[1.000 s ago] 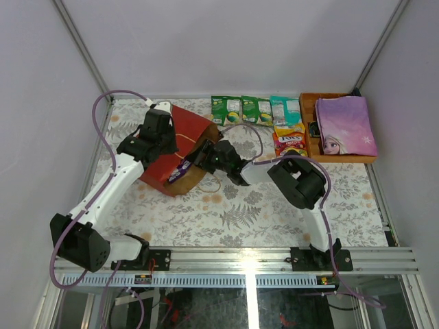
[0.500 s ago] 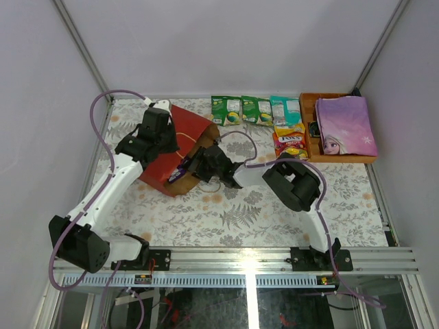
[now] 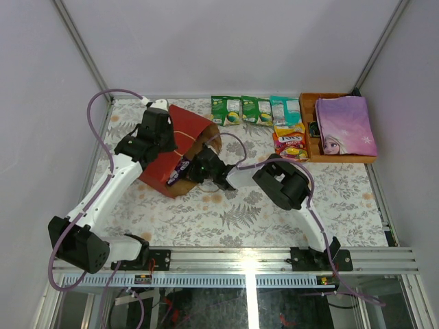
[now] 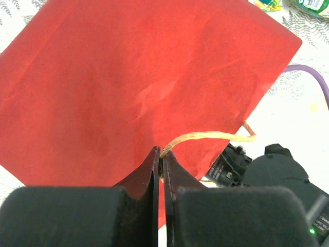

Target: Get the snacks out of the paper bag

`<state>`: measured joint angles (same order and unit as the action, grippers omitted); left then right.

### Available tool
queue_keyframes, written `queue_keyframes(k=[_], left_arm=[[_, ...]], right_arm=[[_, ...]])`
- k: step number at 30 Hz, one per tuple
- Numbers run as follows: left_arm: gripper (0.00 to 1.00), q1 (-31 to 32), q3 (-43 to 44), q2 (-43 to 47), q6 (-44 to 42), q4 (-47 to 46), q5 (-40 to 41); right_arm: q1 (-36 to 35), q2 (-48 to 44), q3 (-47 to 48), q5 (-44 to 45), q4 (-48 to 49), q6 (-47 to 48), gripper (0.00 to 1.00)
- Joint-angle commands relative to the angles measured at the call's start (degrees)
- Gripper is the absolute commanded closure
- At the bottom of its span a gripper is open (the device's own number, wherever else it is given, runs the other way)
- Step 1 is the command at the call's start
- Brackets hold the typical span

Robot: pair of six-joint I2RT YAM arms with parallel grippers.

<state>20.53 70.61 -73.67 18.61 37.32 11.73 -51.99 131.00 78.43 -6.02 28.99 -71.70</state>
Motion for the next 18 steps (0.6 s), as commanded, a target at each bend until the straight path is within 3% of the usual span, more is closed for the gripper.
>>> queue_keyframes(k=[1, 12, 18], left_arm=[[1.0, -0.4, 0.1, 0.8, 0.7, -0.4, 4.4], [1.0, -0.5, -1.7, 2.6, 1.1, -0.8, 8.8], [1.0, -0.6, -2.0, 3.1, 0.9, -0.9, 9.6]], right_arm=[[-0.1, -7.9, -1.7, -8.2, 7.9, 9.0, 1.0], [0.2, -30.1, -17.0, -13.8, 0.0, 27.5, 1.0], [7.5, -43.0, -28.4, -13.8, -0.8, 26.2, 1.0]])
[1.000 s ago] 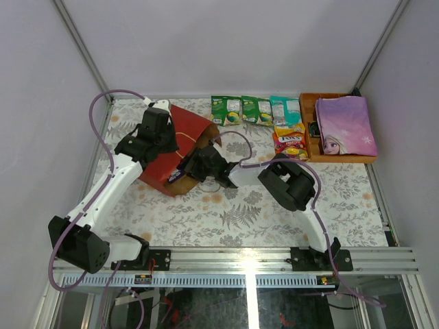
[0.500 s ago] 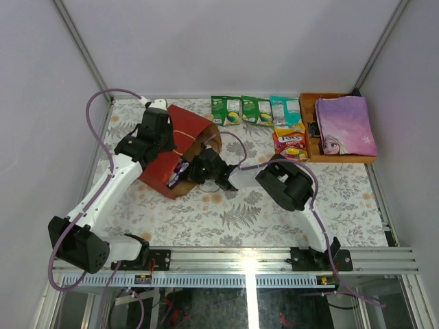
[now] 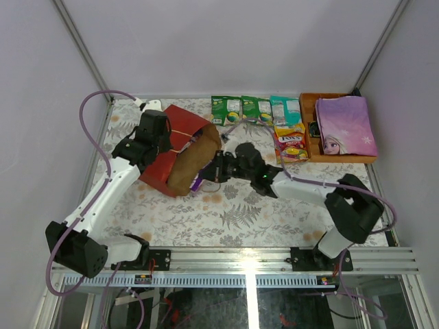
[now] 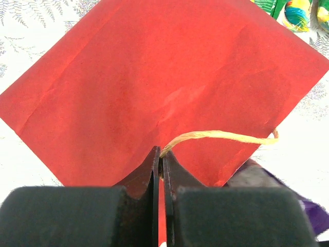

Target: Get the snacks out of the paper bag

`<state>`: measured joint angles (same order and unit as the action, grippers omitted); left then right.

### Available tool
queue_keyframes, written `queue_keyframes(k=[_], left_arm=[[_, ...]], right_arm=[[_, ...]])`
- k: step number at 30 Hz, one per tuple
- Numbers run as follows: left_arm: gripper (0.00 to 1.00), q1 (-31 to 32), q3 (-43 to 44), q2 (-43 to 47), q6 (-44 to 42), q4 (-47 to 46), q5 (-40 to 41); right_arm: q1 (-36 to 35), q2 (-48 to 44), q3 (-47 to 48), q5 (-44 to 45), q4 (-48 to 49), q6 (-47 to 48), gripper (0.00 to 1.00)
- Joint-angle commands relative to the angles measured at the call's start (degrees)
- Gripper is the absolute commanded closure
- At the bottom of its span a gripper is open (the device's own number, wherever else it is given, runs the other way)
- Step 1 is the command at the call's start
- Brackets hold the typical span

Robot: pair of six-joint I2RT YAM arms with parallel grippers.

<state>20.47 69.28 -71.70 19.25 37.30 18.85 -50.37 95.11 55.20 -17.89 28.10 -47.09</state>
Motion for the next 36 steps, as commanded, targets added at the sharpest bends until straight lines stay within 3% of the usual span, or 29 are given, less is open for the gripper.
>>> queue_keyframes(k=[1, 8, 13, 17, 26, 36], left_arm=[[1.0, -0.5, -0.6, 1.2, 0.3, -0.8, 2.4], [1.0, -0.6, -0.5, 1.3, 0.0, -0.8, 1.4], [1.0, -0.6, -0.2, 1.3, 0.0, -0.9, 0.8], [1.0, -0.6, 0.1, 1.2, 0.0, -0.8, -0.6], [1.0, -0.5, -0.1, 0.4, -0.8, -0.9, -1.7], [1.0, -0.5, 0.1, -1.1, -1.1, -0.8, -2.7]], right_arm=[[7.9, -8.9, -6.6, -2.9, 0.1, 0.7, 1.0], [17.9, -18.6, -5.5, 3.9, -9.1, 7.4, 1.0], [23.5, -13.2, 2.5, 8.0, -10.8, 8.6, 1.0], [26.5, -7.0, 4.7, 8.2, -5.4, 4.8, 1.0], [27.0, 3.9, -14.7, 7.7, 7.2, -12.1, 1.0], [26.4, 1.1, -25.4, 20.4, 10.0, -21.1, 1.0]])
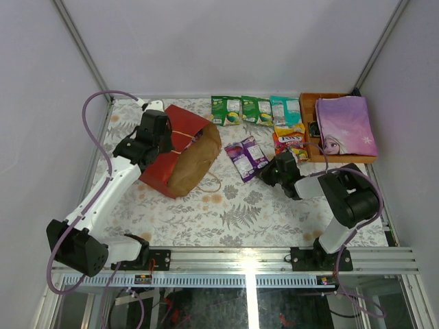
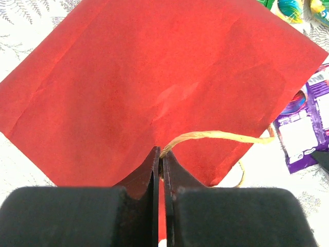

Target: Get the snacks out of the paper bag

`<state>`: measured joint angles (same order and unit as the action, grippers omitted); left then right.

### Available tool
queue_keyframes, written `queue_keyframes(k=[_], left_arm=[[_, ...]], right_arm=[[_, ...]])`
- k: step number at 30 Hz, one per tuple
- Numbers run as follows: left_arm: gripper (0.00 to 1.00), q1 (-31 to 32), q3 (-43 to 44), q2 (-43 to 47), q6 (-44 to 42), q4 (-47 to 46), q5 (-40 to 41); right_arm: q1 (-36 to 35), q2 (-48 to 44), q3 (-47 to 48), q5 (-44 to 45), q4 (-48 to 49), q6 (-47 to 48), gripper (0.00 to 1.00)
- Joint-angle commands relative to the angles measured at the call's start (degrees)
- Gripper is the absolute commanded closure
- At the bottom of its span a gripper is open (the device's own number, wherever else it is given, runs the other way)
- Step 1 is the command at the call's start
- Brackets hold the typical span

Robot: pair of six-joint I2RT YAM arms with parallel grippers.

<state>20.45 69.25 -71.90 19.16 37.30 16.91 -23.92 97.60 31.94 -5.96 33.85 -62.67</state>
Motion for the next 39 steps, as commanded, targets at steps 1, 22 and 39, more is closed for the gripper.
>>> queue_keyframes(k=[1, 22, 39], left_arm=[[1.0, -0.6, 0.2, -1.0, -1.1, -0.8, -0.9], [1.0, -0.5, -0.2, -0.6, -1.4, -0.9, -2.7], [1.0, -0.5, -3.4, 6.0, 5.6, 2.1, 9.9]], right_arm=[[0.0, -0.9, -2.6, 9.2, 5.4, -7.3, 1.0], [-4.8, 7.0, 0.4, 25.2, 12.4, -34.4, 0.98], [-14.1, -6.3, 13.5, 30.4, -5.5, 0.1, 0.0]])
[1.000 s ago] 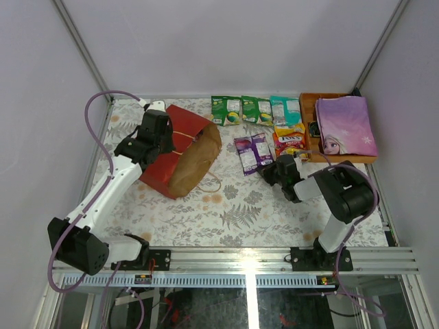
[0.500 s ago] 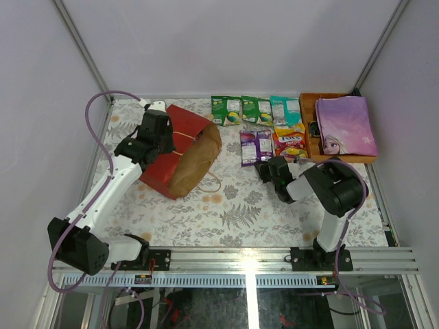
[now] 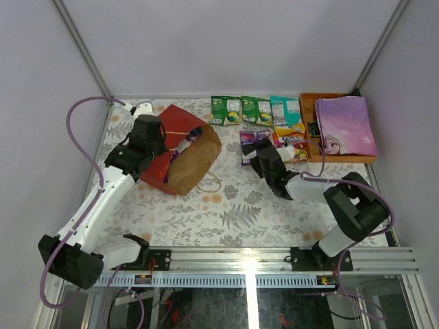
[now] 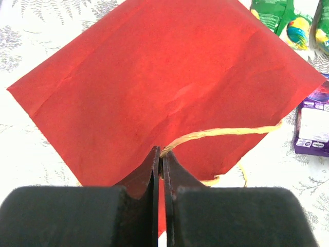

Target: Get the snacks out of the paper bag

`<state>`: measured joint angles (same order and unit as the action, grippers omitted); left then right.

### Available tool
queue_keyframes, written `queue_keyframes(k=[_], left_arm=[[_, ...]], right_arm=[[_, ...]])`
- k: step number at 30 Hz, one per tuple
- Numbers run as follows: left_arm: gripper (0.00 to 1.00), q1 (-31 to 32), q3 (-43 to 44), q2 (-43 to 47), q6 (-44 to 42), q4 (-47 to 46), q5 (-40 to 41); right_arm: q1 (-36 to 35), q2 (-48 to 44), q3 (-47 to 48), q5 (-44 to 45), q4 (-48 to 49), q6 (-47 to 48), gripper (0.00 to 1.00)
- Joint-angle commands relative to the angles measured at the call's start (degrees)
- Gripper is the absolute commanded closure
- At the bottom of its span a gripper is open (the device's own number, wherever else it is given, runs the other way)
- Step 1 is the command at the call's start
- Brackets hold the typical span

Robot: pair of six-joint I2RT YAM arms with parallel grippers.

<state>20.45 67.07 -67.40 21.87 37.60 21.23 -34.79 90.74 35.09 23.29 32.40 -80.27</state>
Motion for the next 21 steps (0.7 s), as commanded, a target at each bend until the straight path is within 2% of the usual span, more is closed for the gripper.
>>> queue_keyframes(k=[1, 5, 6, 8, 13, 15, 21], left_arm=[[1.0, -0.5, -1.2, 1.3, 3.2, 2.3, 5.9], [1.0, -0.5, -0.2, 0.4, 3.5, 3.7, 6.3], [1.0, -0.5, 0.1, 0.4, 3.4, 3.7, 6.2], [1.0, -0.5, 0.4, 0.7, 3.2, 3.6, 6.2], [1.0, -0.5, 1.0, 0.5, 2.5, 3.6, 5.8], [1.0, -0.5, 1.0, 0.5, 2.3, 3.6, 5.5], [1.0, -0.5, 0.9, 1.0, 1.7, 3.6, 5.5]], right_arm=[[-3.6, 2.6, 14.3, -1.7, -5.7, 21.6, 0.0], [-5.4, 13.3, 35.5, -8.6, -21.2, 40.3, 0.0], [-5.8, 15.2, 38.3, -9.3, -24.4, 44.8, 0.0], [-6.2, 17.2, 40.7, -11.1, -24.4, 52.0, 0.0], [-6.1, 20.3, 43.8, -15.8, -25.6, 65.1, 0.0], [-6.1, 20.9, 44.3, -15.3, -26.0, 67.7, 0.01], [-6.1, 13.2, 30.2, -14.9, -12.1, 70.5, 0.02]])
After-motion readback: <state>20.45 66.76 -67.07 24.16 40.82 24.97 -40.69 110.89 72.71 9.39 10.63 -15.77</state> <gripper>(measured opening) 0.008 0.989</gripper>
